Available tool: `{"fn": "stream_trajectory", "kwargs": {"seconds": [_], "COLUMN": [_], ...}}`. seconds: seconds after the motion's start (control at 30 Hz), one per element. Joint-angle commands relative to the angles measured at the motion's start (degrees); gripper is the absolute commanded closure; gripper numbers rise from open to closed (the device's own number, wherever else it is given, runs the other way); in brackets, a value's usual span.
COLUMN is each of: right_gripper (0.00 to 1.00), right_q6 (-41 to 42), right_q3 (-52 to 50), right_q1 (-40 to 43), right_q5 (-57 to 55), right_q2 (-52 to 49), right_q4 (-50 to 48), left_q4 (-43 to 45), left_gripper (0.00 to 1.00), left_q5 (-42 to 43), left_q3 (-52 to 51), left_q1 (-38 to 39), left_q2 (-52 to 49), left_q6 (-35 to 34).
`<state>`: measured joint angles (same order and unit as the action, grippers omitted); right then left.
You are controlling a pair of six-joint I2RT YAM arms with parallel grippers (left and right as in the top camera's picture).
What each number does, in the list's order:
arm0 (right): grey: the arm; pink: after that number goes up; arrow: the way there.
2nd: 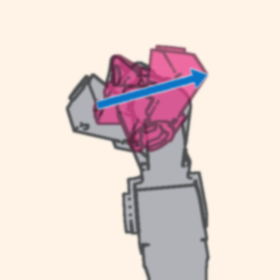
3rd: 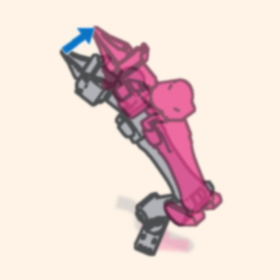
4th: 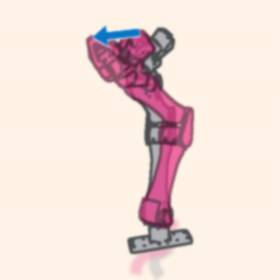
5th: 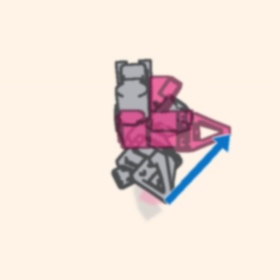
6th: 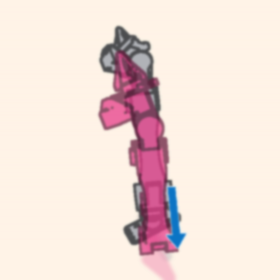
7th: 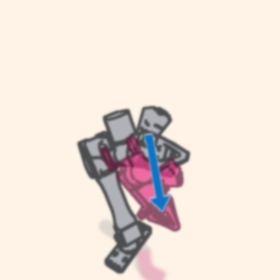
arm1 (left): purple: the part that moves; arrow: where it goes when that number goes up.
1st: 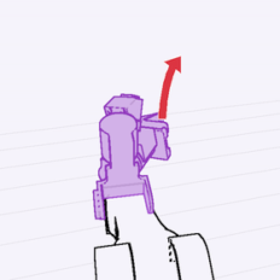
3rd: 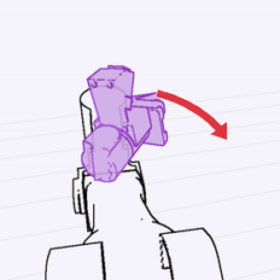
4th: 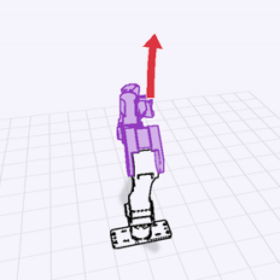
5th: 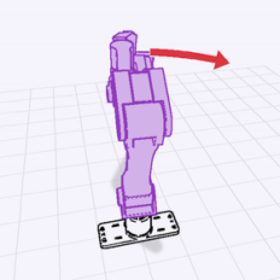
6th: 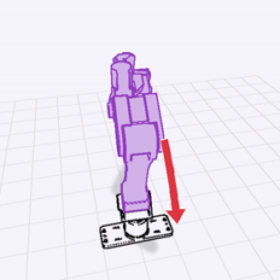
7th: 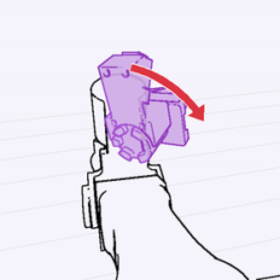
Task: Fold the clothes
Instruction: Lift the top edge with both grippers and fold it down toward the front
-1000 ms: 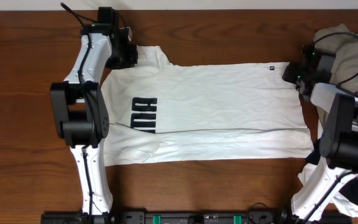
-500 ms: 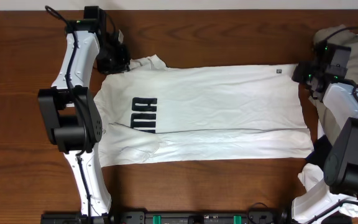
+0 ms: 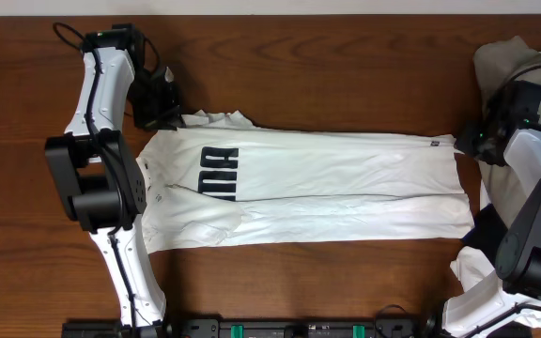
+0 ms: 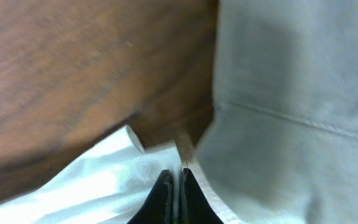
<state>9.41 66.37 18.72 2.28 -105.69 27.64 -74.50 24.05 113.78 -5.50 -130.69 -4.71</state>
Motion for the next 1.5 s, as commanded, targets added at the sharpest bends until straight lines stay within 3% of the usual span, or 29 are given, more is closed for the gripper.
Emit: {"fn": "stream_trajectory", "kwargs": {"seconds": [0.0, 0.53, 0.93, 1.47], "right_gripper": [0.98, 0.97, 0.97, 0.96], "right_q6": [-0.7, -0.6, 0.0, -0.3], "right_q3": [0.2, 0.3, 0.3, 0.3], "right_q1": [0.8, 0.9, 0.9, 0.9], "right_q5": [-2.0, 0.1, 0.2, 0.1], "right_q2": [1.5, 1.6, 1.6, 1.6], "right_q4": [0.9, 5.9, 9.5, 9.4], "left_q4": [-1.8, -13.7, -17.2, -16.5], "left_gripper": [0.94, 0.94, 0.94, 0.94], "left_q5": [-0.2, 0.8, 0.8, -0.7], "left_q3": [0.9, 0.8, 0.2, -13.4], "left_q1": [-0.3, -4.8, -2.9, -2.1], "left_q2": [1.5, 1.5, 1.5, 1.5], "left_q6": [-0.3, -0.5, 0.0, 0.8]}}
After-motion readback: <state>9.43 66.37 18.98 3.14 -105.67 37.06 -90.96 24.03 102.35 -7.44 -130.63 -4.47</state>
